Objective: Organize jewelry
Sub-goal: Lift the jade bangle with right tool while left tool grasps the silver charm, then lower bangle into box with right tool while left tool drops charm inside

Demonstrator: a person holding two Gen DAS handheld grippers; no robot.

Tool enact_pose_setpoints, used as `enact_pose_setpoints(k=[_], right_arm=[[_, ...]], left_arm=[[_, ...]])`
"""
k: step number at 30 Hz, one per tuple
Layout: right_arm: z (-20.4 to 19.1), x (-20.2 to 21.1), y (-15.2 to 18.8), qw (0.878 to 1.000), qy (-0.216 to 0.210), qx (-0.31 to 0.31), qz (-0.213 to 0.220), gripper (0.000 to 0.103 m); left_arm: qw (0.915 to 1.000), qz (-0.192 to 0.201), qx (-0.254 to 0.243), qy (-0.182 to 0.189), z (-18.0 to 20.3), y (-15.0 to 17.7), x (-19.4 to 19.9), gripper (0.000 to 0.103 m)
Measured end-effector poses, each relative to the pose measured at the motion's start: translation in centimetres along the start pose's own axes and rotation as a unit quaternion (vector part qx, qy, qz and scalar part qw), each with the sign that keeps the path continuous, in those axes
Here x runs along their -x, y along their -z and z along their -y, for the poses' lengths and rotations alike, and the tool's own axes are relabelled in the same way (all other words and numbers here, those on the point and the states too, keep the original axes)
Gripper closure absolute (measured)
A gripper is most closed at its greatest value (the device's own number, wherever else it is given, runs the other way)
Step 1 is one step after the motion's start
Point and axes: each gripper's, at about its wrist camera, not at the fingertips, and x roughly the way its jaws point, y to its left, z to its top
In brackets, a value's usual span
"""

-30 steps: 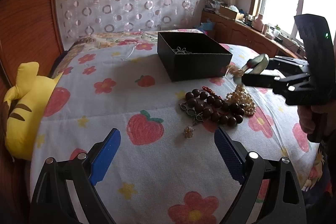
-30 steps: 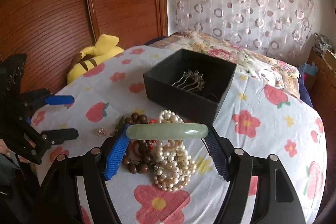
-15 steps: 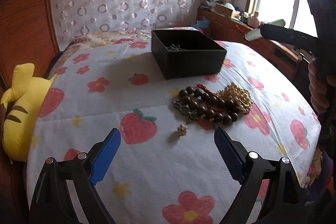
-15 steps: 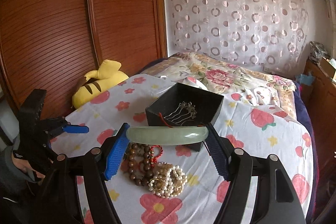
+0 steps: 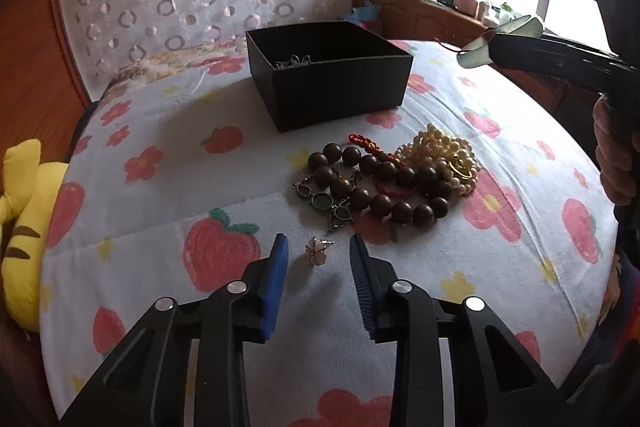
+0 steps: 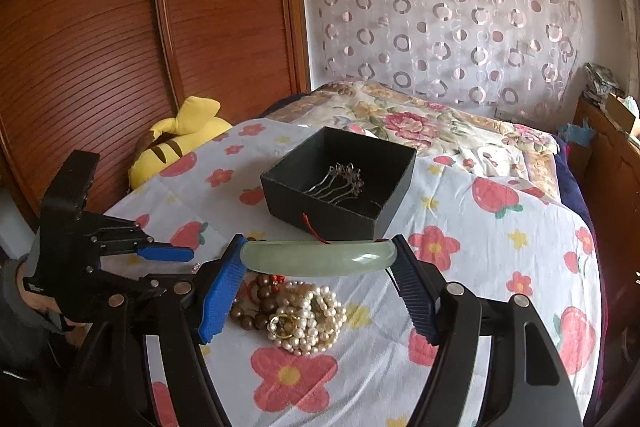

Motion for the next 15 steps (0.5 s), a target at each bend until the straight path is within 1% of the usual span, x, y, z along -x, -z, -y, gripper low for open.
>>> enact_pose_setpoints(k=[1, 3, 4, 6, 8, 15], right_arm=[[0.0, -0.1, 0.1, 1.0, 0.0, 0.0, -0.001, 0.029], [0.1, -0.2, 0.3, 1.0, 0.001, -0.001, -0.004, 0.029], [0.1, -0.3, 0.3, 1.0, 0.001, -0.001, -0.005, 0.029], [0.1, -0.4, 0.5, 1.0, 0.002, -0.001, -0.007, 0.029], [0.1, -0.4, 0.5, 1.0, 0.002, 0.0, -0.009, 0.029], [0.1, -0.7, 0.3, 1.0, 0.004, 0.002, -0.005, 0.029]], left_arm=[[1.0, -0.003, -0.002, 0.001, 0.0, 0.0, -0.2, 0.084], [1.0, -0.002, -0.005, 0.001, 0.0, -0.1, -0.3, 0.091], [1.0, -0.002, -0.005, 0.0, -0.1, 0.0, -0.3, 0.093], [1.0, 0.001, -0.004, 0.005, -0.2, 0.1, -0.3, 0.093], [1.0, 0.003, -0.001, 0.001, -0.3, 0.1, -0.1, 0.093], [0.9994, 0.03, 0.015, -0.003, -1.2, -0.5, 1.2, 0.093]])
